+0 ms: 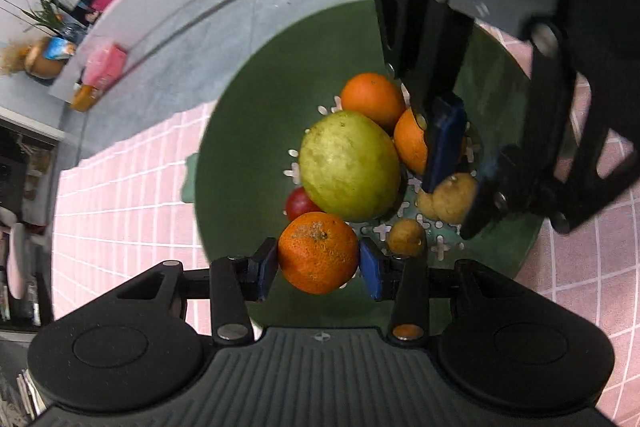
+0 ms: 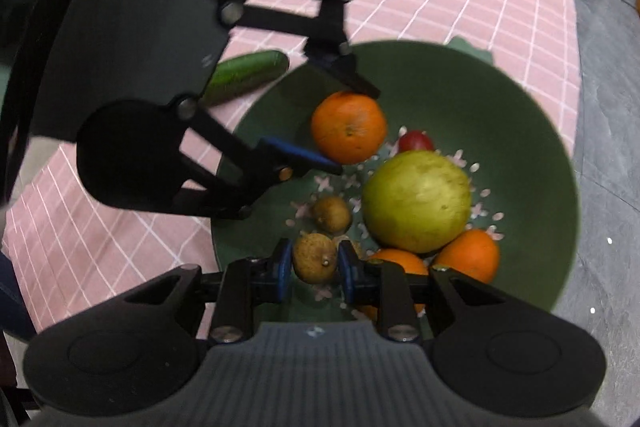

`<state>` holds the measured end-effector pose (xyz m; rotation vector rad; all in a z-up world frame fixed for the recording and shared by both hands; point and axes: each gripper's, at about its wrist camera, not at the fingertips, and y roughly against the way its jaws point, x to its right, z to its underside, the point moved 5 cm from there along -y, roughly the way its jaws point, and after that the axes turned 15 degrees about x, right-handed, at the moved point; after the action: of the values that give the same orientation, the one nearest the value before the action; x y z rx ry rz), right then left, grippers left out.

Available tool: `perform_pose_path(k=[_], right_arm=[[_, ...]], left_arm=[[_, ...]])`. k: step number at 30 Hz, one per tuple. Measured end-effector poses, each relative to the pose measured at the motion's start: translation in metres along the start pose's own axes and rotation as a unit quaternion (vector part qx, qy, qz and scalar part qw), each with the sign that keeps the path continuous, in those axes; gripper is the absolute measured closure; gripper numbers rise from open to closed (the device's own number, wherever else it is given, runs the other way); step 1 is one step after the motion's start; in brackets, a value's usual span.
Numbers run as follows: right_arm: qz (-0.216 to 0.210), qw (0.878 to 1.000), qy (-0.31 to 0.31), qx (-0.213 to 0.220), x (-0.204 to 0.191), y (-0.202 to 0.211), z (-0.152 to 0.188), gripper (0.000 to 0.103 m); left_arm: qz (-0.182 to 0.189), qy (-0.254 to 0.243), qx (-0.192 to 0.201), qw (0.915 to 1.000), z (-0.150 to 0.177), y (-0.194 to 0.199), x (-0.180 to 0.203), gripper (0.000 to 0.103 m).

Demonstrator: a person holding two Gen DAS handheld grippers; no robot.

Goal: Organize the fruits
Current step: 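Carry the longan and orange over the colander with both tools, then open both tools to drop the longan and orange into the colander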

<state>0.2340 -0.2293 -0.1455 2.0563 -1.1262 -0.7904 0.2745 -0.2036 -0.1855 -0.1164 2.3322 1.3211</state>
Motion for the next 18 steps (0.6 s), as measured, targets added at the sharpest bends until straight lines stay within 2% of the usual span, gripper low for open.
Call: perform_pose_path(k=[3,6,9,12,15,18], right_arm=[[0.007,1.0,0.011,-0.015,-0.002,-0.008,0.002,0.081],[0.005,1.0,0.012,-0.016,-0.002,-0.011,0.001,0.08],[0.008,1.0,0.014,-0.018,-0.002,-0.011,0.001,0.08],[0.011,1.0,0.013,-0.017,-0.003,-0.009,0.0,0.074],[0.014,1.0,0.012,-0.014,-0.004,-0.006,-0.001,0.072],[0.022,1.0,0.014,-0.009,-0.001,0.0,-0.003,0.071]], left_arm=[[0.016,0.013,0.003,0.9998,-0.001,-0.004,-0.002,0.054],[0.015,0.014,-0.002,0.9998,-0.002,-0.004,-0.003,0.054],[0.009,0.018,-0.007,0.9998,-0.004,-0.004,-0.006,0.048],[0.012,0.026,0.0,0.9996,-0.007,0.001,-0.008,0.042],[0.003,0.034,0.007,0.9994,-0.008,0.011,-0.01,0.036],[0.007,0.077,0.022,0.9968,-0.013,0.028,-0.017,0.033]])
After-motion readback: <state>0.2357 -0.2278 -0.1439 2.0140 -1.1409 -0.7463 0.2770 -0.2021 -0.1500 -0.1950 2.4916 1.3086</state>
